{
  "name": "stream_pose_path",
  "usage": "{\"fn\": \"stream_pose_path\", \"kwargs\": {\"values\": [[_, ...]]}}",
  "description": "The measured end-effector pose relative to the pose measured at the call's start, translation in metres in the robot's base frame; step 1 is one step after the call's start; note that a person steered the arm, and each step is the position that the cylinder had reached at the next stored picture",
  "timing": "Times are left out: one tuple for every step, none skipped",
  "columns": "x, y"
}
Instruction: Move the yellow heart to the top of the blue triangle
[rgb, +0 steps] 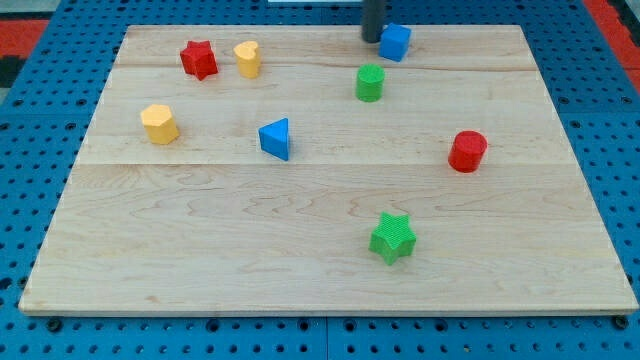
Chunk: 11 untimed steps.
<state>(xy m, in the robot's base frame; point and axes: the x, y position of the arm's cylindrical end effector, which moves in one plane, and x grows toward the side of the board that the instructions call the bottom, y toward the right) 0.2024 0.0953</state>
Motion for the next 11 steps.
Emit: {"fn": "stream_pose_path", "kwargs": {"values": [[-0.009,0.034],[0.026,0.035],[0.025,0.043],[0.025,-0.033],[0.084,-0.094],[0.102,-0.166],[0.083,-0.231],[0.066,-0.256],[0.043,-0.216],[0.046,-0.159],[0.052,-0.188]]}}
